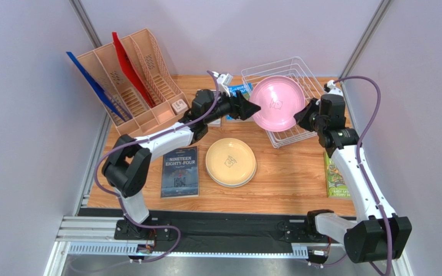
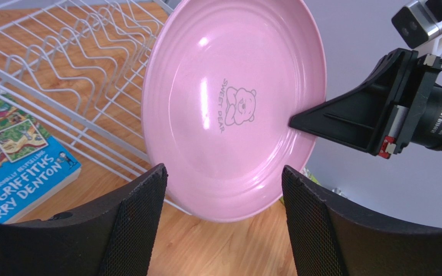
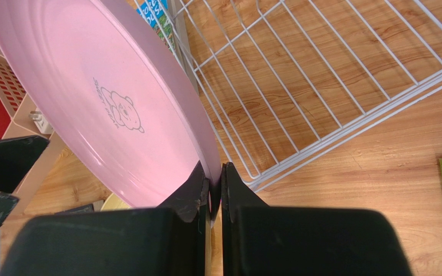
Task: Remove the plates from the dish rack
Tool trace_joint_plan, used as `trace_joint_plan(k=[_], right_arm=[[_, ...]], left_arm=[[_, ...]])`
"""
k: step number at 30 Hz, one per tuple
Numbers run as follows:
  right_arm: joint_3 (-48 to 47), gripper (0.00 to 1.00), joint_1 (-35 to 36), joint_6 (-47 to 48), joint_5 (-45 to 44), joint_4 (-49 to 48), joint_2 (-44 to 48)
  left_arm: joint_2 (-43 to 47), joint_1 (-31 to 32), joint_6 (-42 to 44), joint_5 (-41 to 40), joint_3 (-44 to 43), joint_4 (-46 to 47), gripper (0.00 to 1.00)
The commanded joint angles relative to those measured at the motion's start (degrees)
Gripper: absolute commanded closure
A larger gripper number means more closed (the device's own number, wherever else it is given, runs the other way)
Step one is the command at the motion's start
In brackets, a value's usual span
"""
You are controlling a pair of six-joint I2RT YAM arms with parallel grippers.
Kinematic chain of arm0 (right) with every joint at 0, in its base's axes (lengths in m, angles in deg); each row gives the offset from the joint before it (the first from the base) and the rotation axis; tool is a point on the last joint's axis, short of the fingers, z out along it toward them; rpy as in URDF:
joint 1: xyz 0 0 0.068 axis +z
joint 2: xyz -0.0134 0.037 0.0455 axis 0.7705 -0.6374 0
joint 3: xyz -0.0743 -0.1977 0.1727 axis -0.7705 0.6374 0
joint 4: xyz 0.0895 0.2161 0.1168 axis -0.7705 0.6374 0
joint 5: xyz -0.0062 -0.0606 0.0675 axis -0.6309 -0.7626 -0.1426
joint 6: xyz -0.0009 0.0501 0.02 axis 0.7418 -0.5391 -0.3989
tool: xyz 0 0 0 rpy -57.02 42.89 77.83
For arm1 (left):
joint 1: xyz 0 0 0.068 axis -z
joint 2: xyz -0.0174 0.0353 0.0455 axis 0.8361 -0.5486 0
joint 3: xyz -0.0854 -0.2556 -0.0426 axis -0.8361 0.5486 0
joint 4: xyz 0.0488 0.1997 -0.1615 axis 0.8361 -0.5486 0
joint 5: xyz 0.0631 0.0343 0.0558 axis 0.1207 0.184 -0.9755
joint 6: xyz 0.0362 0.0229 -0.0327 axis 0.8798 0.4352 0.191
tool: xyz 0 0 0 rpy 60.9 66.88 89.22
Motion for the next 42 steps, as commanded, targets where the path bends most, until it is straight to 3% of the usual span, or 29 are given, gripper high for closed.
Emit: trace_joint_plan(k=[1,12,21,25,26,29,31,33,36,38,42], right_arm=[[-0.5,1.00,-1.1,-1.6,-0.3,-4.8,1.5],[-0.2,1.00,-1.7,-3.1,3.2,-5.5,3.2],[1.0,1.00,-1.8,-6.4,14.3,-5.7,2.5],[2.1,1.00,-1.8,-7.2,16.1,-5.8,3.1],[2.1,1.00,-1.8,-7.1,16.2,-5.8,3.1],[2.0,0.99,-1.9,-7.5,16.6,-5.3,3.4],[2.0,0.88,-1.9,-7.7,17.0,-5.3,3.4],[1.7,0.56,-1.9,-7.3,17.1,-5.3,3.3],[0.7,0.29,-1.9,-5.5,14.7,-3.4,3.4],[-0.8,0.24,-1.9,-4.3,9.5,-1.5,3.4],[-3.0,0.22,-2.0,-0.5,3.1,1.4,3.5]], left_arm=[[5.9,-0.3,3.7,-3.5,2.2,-0.3,0.21],[3.6,-0.3,3.0,-4.1,2.3,0.2,0.21],[0.3,-0.3,1.8,-3.2,0.2,2.6,0.24],[-0.5,-0.3,1.2,-3.3,-0.2,3.2,0.49],[-0.3,-0.3,1.2,-3.4,-0.1,3.2,0.67],[0.9,-0.3,1.9,-4.0,1.1,2.6,1.00],[2.1,-0.3,2.3,-4.7,2.2,1.7,1.00],[3.0,-0.3,3.5,-5.6,3.3,-0.3,1.00],[5.7,-0.3,4.7,-8.3,5.4,-3.8,1.00],[8.2,-0.3,5.0,-10.3,6.9,-5.7,1.00],[13.3,-0.3,5.5,-14.8,11.9,-13.3,1.00]])
